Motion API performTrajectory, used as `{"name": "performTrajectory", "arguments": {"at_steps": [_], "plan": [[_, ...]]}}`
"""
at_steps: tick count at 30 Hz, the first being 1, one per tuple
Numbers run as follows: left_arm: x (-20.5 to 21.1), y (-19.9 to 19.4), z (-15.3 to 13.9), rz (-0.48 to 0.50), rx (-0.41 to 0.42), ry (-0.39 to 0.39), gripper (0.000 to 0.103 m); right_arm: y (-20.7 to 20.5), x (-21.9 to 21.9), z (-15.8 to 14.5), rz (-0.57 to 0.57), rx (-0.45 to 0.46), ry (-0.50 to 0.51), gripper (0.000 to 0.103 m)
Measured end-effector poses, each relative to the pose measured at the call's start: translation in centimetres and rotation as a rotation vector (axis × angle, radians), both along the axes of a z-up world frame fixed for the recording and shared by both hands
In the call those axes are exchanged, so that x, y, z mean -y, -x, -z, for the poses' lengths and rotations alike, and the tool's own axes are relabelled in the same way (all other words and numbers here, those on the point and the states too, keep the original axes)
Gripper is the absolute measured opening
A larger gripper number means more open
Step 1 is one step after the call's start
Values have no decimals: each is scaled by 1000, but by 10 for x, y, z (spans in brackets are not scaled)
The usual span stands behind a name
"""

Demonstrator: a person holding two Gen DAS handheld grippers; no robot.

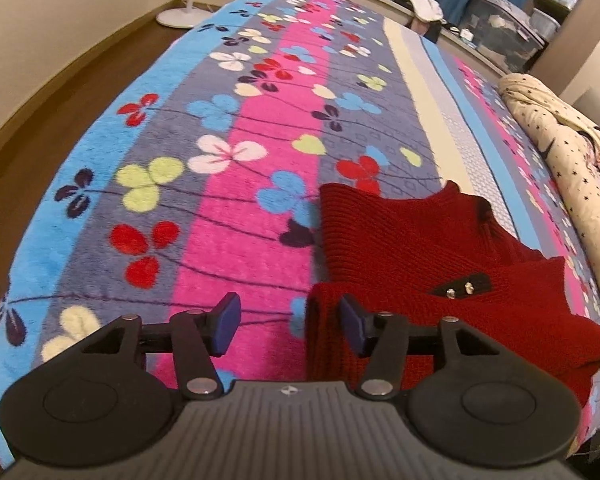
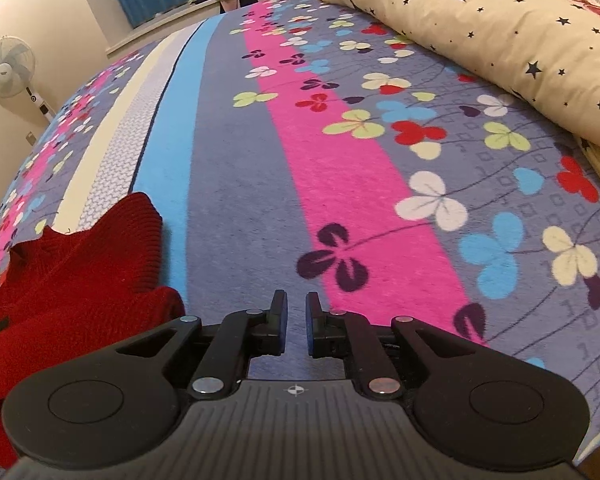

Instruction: Fold small clothes

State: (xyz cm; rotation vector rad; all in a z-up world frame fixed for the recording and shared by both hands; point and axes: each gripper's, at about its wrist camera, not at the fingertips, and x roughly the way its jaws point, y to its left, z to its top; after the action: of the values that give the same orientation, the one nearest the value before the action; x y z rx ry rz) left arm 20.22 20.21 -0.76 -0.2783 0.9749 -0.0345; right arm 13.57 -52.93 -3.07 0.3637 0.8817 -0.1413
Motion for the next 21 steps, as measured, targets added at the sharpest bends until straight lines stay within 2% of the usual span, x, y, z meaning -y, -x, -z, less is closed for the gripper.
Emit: {"name": "performTrajectory", "arguments": {"at_steps": [5, 8, 9, 10, 12, 18, 21], "plan": [[-11, 3, 1, -40, -8, -40, 62, -1, -6, 2, -53, -6, 8, 10], [-20, 6, 1, -53, -12, -44, 62, -3, -18, 4, -143, -17, 32, 10], [-21, 8, 0, -42, -8, -41, 62, -4, -23, 5, -179, -21, 40, 13], [-20, 9, 0, -16, -9, -35, 62, -5, -27, 6, -213, -28, 47, 22], [-14, 11, 3, 50, -24, -33, 62, -6, -38, 10, -285, -50, 80, 28], [17, 22, 9, 271, -27, -107, 62, -5, -57, 15, -426, -64, 149, 28], [27, 25, 8, 335, 7, -110, 62, -4, -64, 9, -468, -11, 149, 28]]}}
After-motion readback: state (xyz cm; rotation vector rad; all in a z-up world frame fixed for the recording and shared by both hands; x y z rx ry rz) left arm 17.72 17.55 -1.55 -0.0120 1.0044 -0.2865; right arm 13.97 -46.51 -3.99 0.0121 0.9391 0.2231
